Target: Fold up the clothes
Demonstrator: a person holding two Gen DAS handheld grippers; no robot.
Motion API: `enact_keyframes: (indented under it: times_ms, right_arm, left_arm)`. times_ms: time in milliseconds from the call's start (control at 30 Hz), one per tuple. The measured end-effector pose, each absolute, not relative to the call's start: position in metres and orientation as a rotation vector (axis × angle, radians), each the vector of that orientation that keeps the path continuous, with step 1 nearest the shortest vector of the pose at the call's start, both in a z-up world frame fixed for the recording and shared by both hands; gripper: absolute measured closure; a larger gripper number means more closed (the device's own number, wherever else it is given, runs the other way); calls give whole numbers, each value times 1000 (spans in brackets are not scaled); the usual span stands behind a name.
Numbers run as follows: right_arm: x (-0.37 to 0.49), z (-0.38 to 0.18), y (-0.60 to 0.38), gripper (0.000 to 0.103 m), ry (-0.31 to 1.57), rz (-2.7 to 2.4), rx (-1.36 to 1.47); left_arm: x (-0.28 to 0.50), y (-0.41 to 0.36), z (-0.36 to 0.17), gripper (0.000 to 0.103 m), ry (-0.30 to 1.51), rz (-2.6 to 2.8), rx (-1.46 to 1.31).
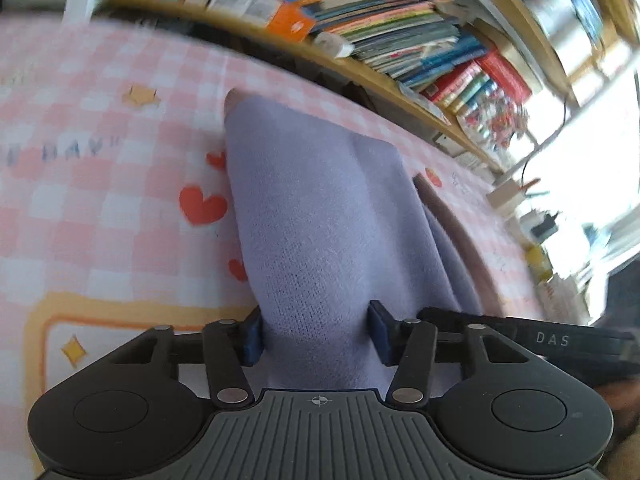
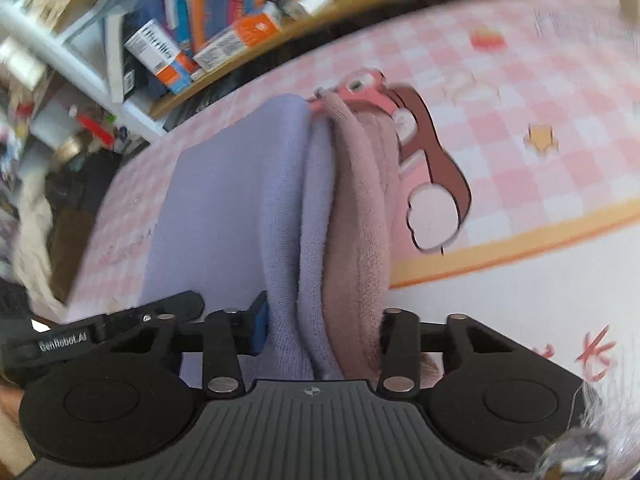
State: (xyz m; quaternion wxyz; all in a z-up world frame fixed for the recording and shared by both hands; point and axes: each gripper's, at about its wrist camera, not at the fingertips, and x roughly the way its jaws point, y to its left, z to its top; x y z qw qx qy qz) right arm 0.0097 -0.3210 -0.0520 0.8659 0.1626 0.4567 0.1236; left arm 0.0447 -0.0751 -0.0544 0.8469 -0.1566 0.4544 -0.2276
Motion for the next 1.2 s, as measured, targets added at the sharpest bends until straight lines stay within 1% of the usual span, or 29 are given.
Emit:
enact_keyframes:
  times_ms: [100,133,167,233,267,300,400,433,467,500,600,633,667,733,833,967,1200]
  right_arm:
    - [2,-46,-305,71,924,258,200]
    - [-1,-45,-300,70,916,258,159]
    - [-4,-44,-295,69,908,258,118]
    - [1,-48,-305,62,931,262,177]
    - [5,-51,-314,54,954,263,240]
    - [8,-55,-322,50,975,264,299]
    - [10,-62,-335,45,988,283,396]
    - [11,-62,-336,45,992,290,409]
    - [13,-62,-335,50,997,298,406]
    - [14,-62,-334,58,1002,312,407]
    - [14,-60,-335,68,993,356,409]
    - [11,-57,-336,69,976,362,398]
    - [8,-54,-334,70,957,368,375]
    - [-3,-44,-330,71,917,381,308]
    - [-18,-30,-325,71,850,406,221]
    - [-32,-18,-326,72,772,444,180]
    - [-53,-6,-336,71,709,452,155]
  left_arm:
    - [30,-97,-40,56,892,-466,-155]
    - [31,-95,-42,55,903,-463,-170]
    - [33,-93,-44,52,916,-461,-188]
    - [43,-80,-53,45,972,-451,-293]
    - [48,-73,-58,40,999,-450,-352]
    - [49,-69,-60,40,1007,-452,-386]
    - [49,-70,-61,39,1010,-439,-393]
    - [48,-72,-60,38,1009,-427,-385]
    - [47,-75,-60,39,1009,-415,-377]
    - [47,-77,-60,40,1008,-410,-372]
    - [41,-84,-57,49,986,-376,-356]
    - [38,-85,-55,54,974,-366,-352]
    - [33,-88,-51,57,962,-361,-331]
    - [23,-95,-42,58,932,-349,-290]
    - [6,-101,-29,59,879,-333,-251]
    - [-11,-104,-12,58,819,-314,-249]
    - [-30,-120,6,58,759,-302,-211]
